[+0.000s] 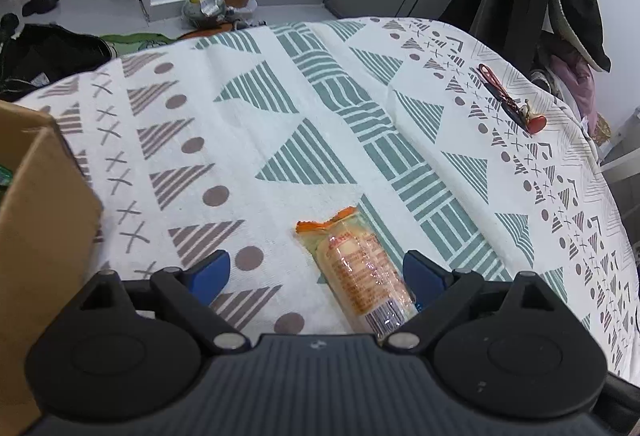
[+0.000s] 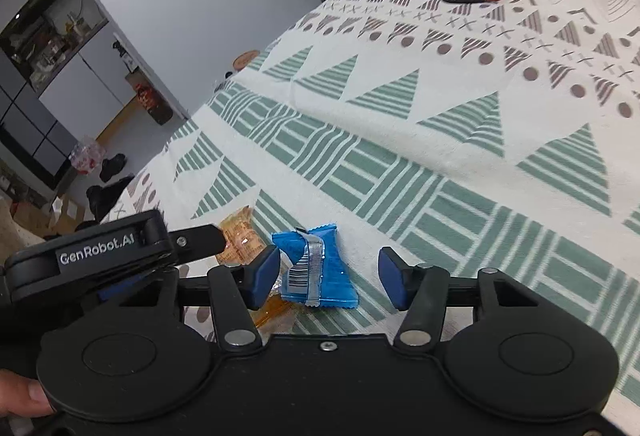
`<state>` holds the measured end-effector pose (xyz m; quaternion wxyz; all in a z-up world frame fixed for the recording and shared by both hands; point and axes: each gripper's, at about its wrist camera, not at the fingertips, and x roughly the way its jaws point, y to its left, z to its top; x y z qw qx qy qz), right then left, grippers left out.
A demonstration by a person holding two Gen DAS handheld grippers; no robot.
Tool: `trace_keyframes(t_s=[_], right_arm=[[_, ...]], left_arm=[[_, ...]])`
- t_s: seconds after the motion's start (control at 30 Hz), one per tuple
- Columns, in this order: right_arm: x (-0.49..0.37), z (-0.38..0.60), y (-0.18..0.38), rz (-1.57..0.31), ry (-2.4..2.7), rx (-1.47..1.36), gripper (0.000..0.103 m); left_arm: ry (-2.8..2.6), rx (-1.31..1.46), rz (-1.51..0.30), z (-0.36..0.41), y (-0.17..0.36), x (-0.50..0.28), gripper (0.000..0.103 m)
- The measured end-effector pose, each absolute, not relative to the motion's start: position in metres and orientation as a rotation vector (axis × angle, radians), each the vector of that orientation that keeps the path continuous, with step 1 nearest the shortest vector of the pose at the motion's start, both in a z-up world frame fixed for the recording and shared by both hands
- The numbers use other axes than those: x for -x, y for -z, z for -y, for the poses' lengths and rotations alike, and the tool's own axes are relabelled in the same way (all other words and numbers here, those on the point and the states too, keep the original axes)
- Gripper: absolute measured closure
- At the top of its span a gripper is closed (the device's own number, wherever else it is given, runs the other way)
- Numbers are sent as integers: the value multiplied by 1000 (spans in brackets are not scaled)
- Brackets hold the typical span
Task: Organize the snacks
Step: 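Move both tools back over the cracker packet and blue packet, then grasp the orange cracker packet with the left gripper while the right gripper grasps the blue packet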
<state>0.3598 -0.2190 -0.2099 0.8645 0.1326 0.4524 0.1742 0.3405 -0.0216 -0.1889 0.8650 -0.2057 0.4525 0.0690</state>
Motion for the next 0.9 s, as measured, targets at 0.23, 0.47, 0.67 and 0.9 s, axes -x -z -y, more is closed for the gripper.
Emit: trace_keyframes(t_s=[0.23,0.47,0.67,0.9], right_arm=[[-364,212,220,-962,-385,-247,63],[-364,219,221,-957,-383,-268,68],[-362,225,219,-959,-331,-243,68],[-355,229,215,-963,-288,-208,68]], left_arm=[[-135,431,-970,30,199,-353,9],[-145,384,-973,44,201,-359,9],[-151,306,-989,53,207,-358,9],[-162,264,-999,55,209,-355,13]])
